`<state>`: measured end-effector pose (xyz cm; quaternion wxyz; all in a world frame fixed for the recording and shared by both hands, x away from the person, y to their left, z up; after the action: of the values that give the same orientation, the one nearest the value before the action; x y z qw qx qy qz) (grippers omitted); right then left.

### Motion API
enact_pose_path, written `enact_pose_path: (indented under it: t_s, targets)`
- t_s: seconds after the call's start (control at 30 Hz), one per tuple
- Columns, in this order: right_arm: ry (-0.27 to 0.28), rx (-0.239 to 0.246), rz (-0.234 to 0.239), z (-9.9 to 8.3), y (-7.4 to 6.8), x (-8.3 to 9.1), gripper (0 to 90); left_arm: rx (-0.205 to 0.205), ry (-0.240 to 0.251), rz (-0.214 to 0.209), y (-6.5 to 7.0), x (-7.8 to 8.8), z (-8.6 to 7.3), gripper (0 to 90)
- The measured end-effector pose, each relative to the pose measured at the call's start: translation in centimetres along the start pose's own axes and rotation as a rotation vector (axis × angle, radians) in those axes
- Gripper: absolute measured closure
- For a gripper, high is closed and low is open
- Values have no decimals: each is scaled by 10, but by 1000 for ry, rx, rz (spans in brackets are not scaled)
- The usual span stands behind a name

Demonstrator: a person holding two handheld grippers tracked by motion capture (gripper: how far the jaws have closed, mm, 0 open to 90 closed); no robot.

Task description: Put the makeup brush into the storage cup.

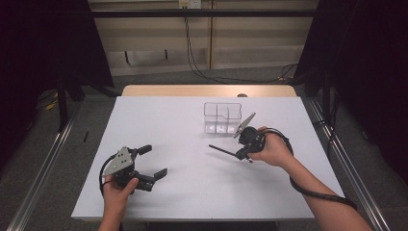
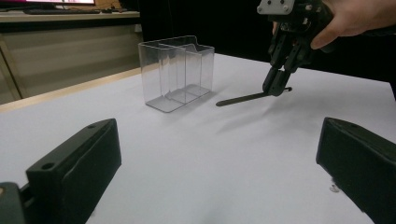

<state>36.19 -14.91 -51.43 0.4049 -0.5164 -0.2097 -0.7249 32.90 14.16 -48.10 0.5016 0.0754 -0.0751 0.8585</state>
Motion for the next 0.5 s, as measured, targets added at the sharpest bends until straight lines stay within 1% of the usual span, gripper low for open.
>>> enact_pose_path:
  t_s: [0.03,0.07,0.1,0.17,0.23,0.27,0.33,0.4,0.47,0.5]
  targets:
    - [4,12,8,1,-4,1,843,-5,-3,-4,0,-1,0,0]
    - [4,12,8,1,-4,1,843,-2,-4,-5,1,-1,0,0]
    - [9,24,12,3,-6,1,843,-4,-8,-6,1,-2,-1,0]
    - [15,30,18,5,-11,1,843,-4,-7,-8,1,-2,0,0]
    - [15,55,35,8,-18,1,843,-6,-11,-9,2,-3,0,0]
    - [15,55,35,8,-18,1,843,-6,-11,-11,2,-3,0,0]
    - [17,64,42,10,-23,2,843,-4,-9,-12,2,-4,1,0]
    - [27,88,50,12,-26,2,843,-8,-15,-18,3,-5,2,0]
    - [28,91,60,13,-30,2,843,-8,-7,-22,4,-7,5,0]
    - [28,93,65,13,-33,1,843,-12,-13,-25,5,-8,6,0]
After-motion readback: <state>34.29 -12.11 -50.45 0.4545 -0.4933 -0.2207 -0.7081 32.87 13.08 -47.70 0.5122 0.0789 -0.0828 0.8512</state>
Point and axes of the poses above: each handheld gripper's, and its own axes: x roughly backward along the jaws, z roughly out of its top, y roughly to its right, the point moved 9 cm from there along -x, roughly forward along the jaws, and after that the axes turned 6 degrees about -x, right-handed, at the moved point
